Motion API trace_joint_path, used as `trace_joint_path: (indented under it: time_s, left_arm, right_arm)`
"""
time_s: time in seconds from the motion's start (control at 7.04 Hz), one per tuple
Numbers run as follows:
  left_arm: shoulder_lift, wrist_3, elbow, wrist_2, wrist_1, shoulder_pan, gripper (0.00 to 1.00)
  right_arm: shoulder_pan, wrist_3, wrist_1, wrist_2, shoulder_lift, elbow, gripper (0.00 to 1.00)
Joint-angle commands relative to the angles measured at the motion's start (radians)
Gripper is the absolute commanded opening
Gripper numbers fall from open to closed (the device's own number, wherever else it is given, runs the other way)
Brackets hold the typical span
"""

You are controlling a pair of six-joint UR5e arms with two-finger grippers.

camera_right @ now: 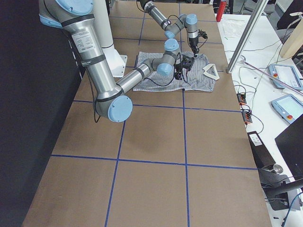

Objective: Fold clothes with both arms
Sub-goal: 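Move both grippers down to the shirt's hem corners nearest the robot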

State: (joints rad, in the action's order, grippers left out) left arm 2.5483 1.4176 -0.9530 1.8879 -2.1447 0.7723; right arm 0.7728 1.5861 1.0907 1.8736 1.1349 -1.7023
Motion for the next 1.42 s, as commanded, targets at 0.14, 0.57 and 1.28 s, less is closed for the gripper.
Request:
trace_joint_path:
  time_s: [0.14, 0.57, 1.28]
  left_arm:
    - [-0.140, 0.032, -0.245, 0.000, 0.006, -0.042, 0.62]
    - [-0.397, 0.104, -0.643, 0.002, 0.009, -0.108, 0.64]
    - [-0.436, 0.106, -0.678, -0.003, 0.006, -0.116, 0.66]
  right_arm:
    - [-0.073, 0.076, 0.024, -0.005, 0.041, -0.076, 1.00]
    - [-0.457, 0.355, 0.312, -0.351, 0.137, -0.319, 1.00]
    - [-0.675, 0.647, 0.316, -0.504, 0.347, -0.381, 0.77]
